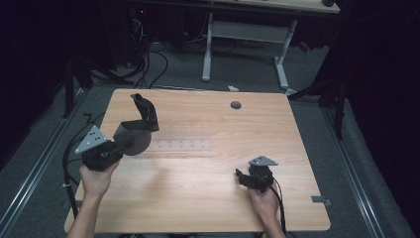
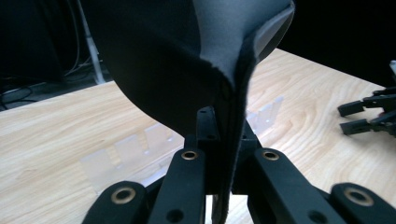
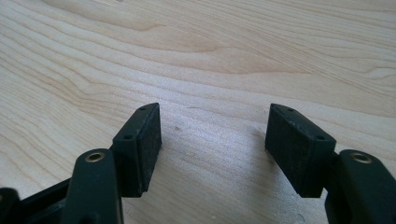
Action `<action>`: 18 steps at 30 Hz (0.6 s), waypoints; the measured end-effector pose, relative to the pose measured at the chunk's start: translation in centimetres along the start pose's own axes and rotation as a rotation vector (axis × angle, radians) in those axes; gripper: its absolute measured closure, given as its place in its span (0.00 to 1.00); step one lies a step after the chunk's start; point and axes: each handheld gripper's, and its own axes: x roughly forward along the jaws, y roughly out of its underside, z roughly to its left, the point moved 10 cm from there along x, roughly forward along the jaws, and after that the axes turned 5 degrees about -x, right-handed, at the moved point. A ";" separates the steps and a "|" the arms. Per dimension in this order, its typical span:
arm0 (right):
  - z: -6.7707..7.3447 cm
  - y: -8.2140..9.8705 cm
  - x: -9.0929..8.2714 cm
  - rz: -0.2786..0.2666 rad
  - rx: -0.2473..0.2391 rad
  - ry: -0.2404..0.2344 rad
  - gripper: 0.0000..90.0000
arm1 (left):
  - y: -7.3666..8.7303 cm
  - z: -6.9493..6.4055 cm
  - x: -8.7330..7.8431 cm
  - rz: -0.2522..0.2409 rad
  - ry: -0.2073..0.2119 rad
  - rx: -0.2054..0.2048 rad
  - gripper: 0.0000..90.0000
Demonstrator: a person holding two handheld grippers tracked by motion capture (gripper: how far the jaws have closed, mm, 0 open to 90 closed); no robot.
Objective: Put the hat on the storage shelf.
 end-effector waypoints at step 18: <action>0.0 0.0 0.0 0.001 0.001 0.000 0.40 | -0.6 3.0 1.4 -0.029 -0.121 0.102 0.96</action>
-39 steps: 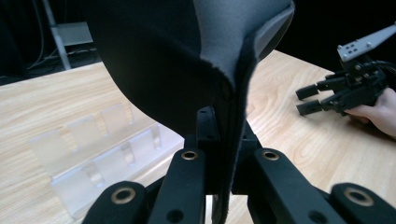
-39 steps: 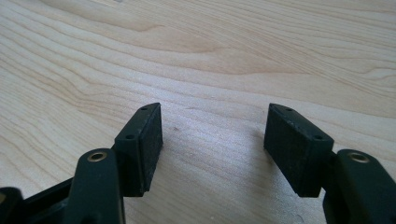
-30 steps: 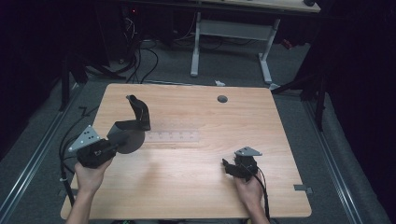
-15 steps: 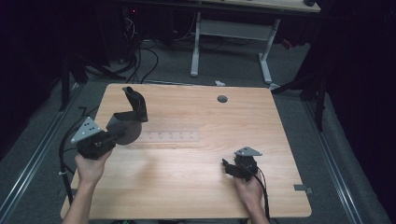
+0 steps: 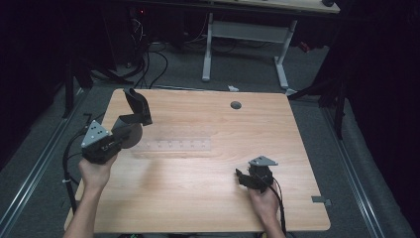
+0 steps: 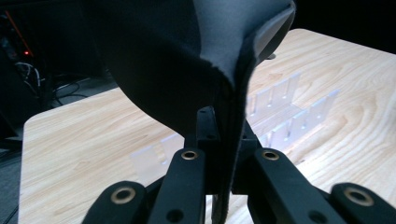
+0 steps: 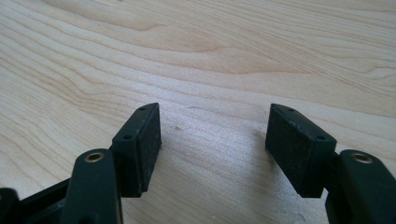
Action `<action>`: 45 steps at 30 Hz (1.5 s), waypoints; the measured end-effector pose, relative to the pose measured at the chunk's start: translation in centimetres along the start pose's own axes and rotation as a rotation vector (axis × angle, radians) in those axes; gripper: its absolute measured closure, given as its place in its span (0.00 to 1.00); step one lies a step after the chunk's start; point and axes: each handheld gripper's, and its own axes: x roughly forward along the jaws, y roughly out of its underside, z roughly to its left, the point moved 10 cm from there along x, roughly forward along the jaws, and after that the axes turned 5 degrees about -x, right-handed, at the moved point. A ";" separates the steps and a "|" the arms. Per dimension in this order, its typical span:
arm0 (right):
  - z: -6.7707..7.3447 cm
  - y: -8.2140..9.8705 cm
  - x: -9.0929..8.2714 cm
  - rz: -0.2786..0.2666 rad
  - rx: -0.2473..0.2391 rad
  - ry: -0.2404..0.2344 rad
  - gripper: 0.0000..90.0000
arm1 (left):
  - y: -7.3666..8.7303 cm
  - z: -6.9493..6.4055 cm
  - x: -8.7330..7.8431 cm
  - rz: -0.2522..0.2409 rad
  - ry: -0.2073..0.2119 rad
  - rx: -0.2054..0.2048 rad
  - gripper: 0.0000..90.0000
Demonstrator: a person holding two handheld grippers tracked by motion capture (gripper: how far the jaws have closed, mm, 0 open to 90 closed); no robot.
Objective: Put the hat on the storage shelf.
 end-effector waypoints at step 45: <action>0.0 0.0 0.0 0.000 -0.001 -0.001 0.40 | 2.4 4.0 3.3 -0.008 -0.099 -0.006 0.96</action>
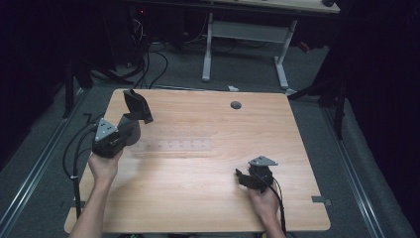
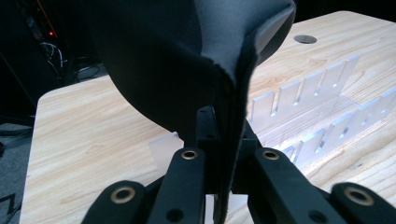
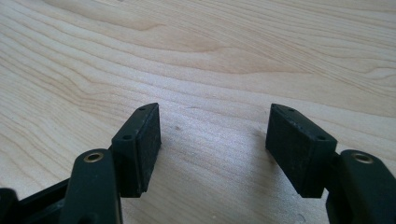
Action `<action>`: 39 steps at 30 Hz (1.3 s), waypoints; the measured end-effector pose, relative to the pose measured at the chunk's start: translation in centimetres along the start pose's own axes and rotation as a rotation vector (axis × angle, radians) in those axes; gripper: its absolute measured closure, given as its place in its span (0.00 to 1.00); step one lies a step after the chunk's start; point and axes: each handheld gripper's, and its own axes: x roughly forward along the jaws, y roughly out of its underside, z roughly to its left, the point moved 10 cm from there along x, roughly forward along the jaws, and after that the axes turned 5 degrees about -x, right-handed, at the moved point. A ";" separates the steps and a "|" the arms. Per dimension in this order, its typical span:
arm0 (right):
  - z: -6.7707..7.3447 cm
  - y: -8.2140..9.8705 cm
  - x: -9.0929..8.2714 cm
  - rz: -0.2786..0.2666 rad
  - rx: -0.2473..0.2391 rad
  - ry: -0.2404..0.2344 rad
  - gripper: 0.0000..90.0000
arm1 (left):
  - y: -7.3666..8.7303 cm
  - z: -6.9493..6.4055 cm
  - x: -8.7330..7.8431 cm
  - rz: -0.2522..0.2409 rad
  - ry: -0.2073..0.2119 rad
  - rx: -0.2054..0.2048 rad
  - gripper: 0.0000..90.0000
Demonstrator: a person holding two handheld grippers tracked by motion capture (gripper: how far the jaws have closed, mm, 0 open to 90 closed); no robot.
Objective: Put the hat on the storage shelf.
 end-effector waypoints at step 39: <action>0.0 0.0 0.0 0.000 0.000 0.000 0.40 | 2.7 1.3 -1.4 0.063 -0.040 -0.002 0.85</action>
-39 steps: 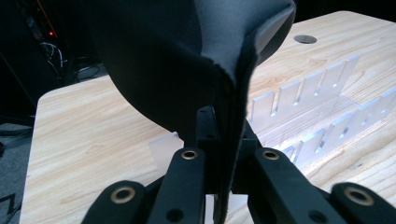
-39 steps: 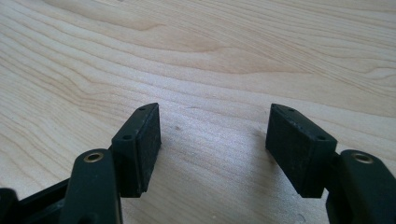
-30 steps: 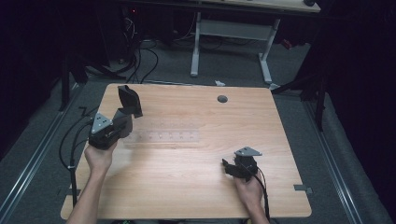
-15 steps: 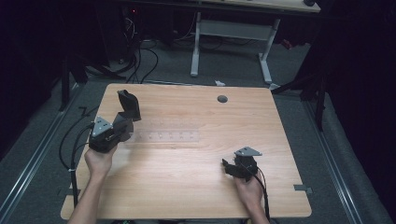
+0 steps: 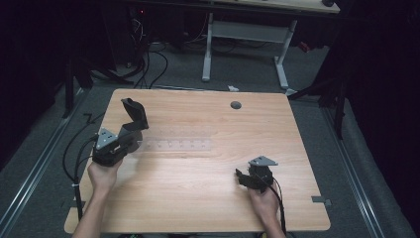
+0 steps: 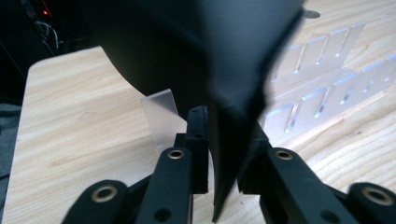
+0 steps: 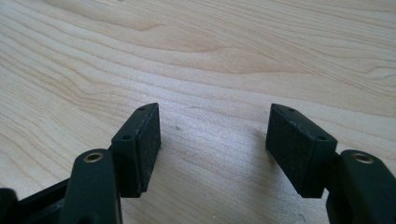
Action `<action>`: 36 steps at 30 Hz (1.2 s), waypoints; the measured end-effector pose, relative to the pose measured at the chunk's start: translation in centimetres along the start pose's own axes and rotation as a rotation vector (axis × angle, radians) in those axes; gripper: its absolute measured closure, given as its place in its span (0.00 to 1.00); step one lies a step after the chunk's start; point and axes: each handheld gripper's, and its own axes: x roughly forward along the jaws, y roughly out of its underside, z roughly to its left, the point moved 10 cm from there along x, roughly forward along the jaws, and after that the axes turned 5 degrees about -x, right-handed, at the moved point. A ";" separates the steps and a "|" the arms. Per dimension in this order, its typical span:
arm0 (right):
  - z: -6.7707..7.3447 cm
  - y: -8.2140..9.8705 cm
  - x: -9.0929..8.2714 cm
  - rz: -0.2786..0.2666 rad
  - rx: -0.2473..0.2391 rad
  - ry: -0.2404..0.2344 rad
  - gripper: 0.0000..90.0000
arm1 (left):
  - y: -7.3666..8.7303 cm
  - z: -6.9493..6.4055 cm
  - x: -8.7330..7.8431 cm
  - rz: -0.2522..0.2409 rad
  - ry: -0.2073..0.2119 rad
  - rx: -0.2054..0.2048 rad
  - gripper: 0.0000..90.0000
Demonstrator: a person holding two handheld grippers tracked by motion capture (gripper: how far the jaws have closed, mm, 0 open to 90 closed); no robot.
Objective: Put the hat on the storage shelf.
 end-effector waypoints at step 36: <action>0.0 0.0 0.0 0.000 0.000 0.000 0.40 | 7.3 0.2 -5.1 0.138 -0.034 -0.153 0.41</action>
